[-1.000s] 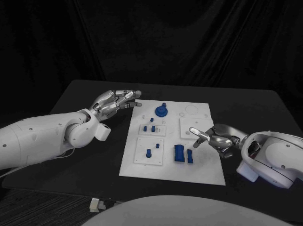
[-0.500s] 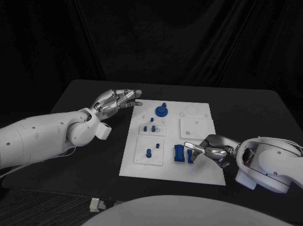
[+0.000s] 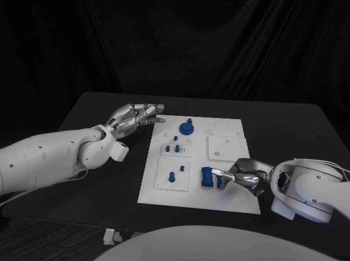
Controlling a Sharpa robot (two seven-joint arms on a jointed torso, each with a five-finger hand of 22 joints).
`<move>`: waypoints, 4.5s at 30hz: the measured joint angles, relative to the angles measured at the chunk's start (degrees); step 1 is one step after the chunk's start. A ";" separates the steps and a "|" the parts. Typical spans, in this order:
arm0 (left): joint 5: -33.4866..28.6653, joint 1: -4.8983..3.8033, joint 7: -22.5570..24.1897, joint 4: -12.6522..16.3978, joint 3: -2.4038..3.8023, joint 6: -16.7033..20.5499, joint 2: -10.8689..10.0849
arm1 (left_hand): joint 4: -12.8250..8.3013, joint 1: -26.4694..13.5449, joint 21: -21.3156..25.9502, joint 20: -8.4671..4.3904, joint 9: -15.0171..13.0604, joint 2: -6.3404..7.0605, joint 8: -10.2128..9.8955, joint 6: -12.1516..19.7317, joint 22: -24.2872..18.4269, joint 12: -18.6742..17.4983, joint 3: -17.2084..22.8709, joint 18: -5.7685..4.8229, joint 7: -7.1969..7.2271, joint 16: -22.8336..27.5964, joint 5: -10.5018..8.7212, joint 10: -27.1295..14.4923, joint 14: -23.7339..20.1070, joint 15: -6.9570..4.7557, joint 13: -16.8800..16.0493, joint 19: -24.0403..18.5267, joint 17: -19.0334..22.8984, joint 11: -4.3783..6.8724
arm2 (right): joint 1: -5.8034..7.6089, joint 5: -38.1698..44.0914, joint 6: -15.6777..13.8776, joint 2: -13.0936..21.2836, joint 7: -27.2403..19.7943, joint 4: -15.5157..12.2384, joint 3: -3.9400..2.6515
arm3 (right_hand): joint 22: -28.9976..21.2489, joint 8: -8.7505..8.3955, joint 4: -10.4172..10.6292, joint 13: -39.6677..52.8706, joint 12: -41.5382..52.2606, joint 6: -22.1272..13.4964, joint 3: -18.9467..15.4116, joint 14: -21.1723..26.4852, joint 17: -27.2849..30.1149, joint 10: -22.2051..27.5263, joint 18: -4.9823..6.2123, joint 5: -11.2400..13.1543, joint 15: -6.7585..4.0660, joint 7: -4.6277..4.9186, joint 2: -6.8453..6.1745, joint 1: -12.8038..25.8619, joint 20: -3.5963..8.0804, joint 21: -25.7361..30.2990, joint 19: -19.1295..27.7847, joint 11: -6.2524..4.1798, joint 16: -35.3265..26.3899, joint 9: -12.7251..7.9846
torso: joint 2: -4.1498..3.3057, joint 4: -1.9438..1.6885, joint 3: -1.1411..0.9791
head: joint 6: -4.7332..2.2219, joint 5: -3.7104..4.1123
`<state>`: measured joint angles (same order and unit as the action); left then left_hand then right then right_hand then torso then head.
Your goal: Assemble the parts on the task board
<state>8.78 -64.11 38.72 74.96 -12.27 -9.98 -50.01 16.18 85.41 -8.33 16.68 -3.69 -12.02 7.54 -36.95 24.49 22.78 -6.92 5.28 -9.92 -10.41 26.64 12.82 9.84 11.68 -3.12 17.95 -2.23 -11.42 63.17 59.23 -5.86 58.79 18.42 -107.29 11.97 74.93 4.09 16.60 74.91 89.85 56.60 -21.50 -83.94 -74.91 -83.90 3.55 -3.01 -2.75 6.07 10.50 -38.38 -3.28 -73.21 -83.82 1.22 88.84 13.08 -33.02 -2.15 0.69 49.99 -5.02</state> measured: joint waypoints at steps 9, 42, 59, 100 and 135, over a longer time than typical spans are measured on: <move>-0.03 0.06 0.02 -0.29 -0.01 -0.59 0.19 | 0.17 0.23 -0.21 0.00 0.00 0.23 0.00 0.35 0.00 0.00 0.16 -0.01 0.05 0.00 0.27 0.00 0.00 0.00 0.01 0.00 0.00 0.00 | -0.08 0.31 0.05 -0.46 0.42 0.50 0.00 | -0.01 -0.17 0.04 0.00 0.00 -0.18 -0.85 -0.16 0.00 -0.20 0.00 0.00 0.16 0.18 0.73 -0.73 -0.20 0.22 -0.20 0.20 -0.01 -0.85 | 0.00 0.00 0.00 | 0.00 0.03; -0.08 0.38 0.07 -0.50 -0.01 -2.04 -0.22 | -0.31 1.78 -0.21 0.00 0.02 0.19 0.00 0.40 -0.06 0.01 0.95 -0.01 -0.01 -0.23 1.38 -0.25 0.22 0.22 0.00 0.00 0.00 -0.15 | -0.28 0.30 -2.55 0.98 -0.73 0.65 0.05 | -0.02 2.69 -0.08 0.00 0.00 3.40 -3.23 -0.13 0.00 -0.18 0.01 0.00 0.46 -0.61 3.31 -3.81 -0.59 1.00 -0.18 0.16 -0.07 -2.43 | 0.03 0.00 -0.02 | 0.00 -0.24; -0.12 0.36 0.09 4.99 0.01 2.48 -2.90 | 0.65 -7.62 4.46 -1.24 0.38 -1.04 -1.35 3.32 -9.64 -8.32 -5.93 3.56 1.02 7.54 -7.19 -6.31 -8.44 -3.68 1.00 -11.07 1.50 3.84 | 8.26 -27.90 -21.62 1.46 -30.13 3.69 -0.04 | -50.42 -0.15 0.05 -49.21 -72.36 -19.47 -3.27 68.13 66.53 67.74 1.35 -0.71 15.41 -2.97 2.23 -13.16 -12.09 71.07 72.99 10.45 -75.13 -8.04 | 0.52 0.44 -0.09 | 0.00 -0.07; -3.85 2.89 -4.78 11.67 9.02 31.18 3.37 | -10.41 -59.74 7.92 -11.08 3.60 8.68 -7.26 27.14 -20.83 -21.13 3.86 -2.74 9.74 10.19 -20.47 -12.61 -9.72 -10.77 3.05 -17.80 2.17 11.00 | -2.89 -55.72 -34.72 -14.10 -46.27 17.24 -11.88 | -74.87 -3.89 -16.59 -74.85 -89.64 -56.41 21.36 83.92 74.85 83.91 -3.14 2.80 3.05 -6.05 -10.57 38.02 2.99 73.01 83.82 -1.04 -88.63 -13.02 | 1.68 1.92 -0.62 | -14.01 4.49; -8.55 3.90 -9.43 14.83 12.19 53.42 5.21 | -15.89 -85.01 8.13 -16.40 3.61 12.01 -7.26 36.74 -24.44 -22.44 6.86 -4.52 9.92 10.20 -26.44 -12.77 -9.92 -11.37 3.03 -18.00 2.15 11.15 | -2.92 -59.33 -37.59 -14.11 -47.55 17.36 -11.90 | -74.85 -3.88 -16.59 -74.83 -89.63 -56.40 21.36 83.92 74.83 83.92 -3.12 2.80 3.06 -6.04 -10.57 38.01 2.98 73.01 83.82 -1.03 -88.62 -13.02 | 1.84 2.15 -0.69 | -15.61 5.03</move>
<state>0.23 -60.21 29.30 89.79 -0.08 43.44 -44.80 0.30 0.40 -0.19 0.28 -0.08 -0.01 0.28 -0.21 0.05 0.34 -0.06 0.77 0.00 -0.21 0.20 0.06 -0.08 0.31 -0.09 -0.05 -0.09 -0.27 60.25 -0.10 -43.45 44.68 -29.13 -89.93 0.06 0.09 0.21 0.01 0.07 0.22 0.20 -0.14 -0.02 -0.07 0.02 0.43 -0.21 0.30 0.02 -0.06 -0.37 -0.30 -0.21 0.00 0.18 0.21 0.06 -31.18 0.00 0.00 34.38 0.01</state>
